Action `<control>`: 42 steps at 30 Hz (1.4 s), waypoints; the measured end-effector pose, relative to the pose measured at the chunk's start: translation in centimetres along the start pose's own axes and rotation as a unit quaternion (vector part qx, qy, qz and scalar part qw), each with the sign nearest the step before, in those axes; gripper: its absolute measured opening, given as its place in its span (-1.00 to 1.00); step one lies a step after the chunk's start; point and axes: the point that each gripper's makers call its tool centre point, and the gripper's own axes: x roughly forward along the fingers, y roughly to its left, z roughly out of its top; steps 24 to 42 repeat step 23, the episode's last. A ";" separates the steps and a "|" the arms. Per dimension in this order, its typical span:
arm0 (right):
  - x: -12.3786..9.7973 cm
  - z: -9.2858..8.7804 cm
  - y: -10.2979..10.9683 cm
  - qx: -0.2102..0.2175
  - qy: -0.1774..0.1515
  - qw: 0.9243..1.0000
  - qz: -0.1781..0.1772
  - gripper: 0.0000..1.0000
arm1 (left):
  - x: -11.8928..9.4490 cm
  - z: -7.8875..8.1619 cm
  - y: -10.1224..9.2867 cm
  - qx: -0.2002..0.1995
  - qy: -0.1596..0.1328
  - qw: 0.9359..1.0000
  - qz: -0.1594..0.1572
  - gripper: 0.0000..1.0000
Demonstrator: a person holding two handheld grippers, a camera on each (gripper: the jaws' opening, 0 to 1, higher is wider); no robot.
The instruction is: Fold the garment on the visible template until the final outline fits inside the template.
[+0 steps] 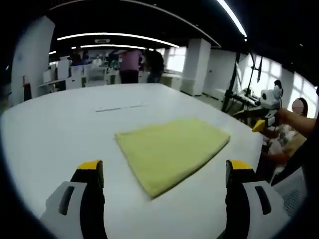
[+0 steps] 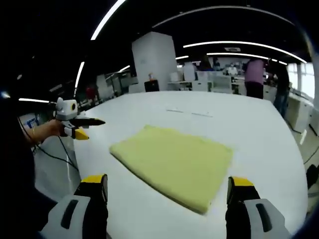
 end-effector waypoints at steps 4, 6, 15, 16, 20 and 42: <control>0.0 0.3 0.0 -0.009 -0.005 1.000 -0.002 0.98 | -0.1 0.0 0.1 -0.001 -0.001 1.000 0.003 0.98; 0.0 0.4 -0.1 -0.010 -0.008 1.000 -0.003 0.98 | -0.1 0.0 0.1 -0.004 -0.003 1.000 0.004 0.98; -0.1 0.7 -0.4 -0.013 -0.012 1.000 -0.014 0.97 | -0.2 -0.2 -0.1 -0.019 -0.002 1.000 -0.001 0.96; -0.1 0.7 -0.4 -0.012 -0.012 1.000 -0.015 0.96 | -0.2 -0.2 -0.1 -0.019 -0.001 1.000 0.000 0.95; 0.0 0.4 -0.4 -0.012 -0.009 1.000 -0.017 0.95 | -0.2 -0.6 -0.1 -0.016 0.006 1.000 0.001 0.93; 0.1 0.4 -0.3 -0.011 -0.007 1.000 -0.016 0.94 | -0.2 -0.8 -0.3 -0.012 0.011 1.000 -0.002 0.92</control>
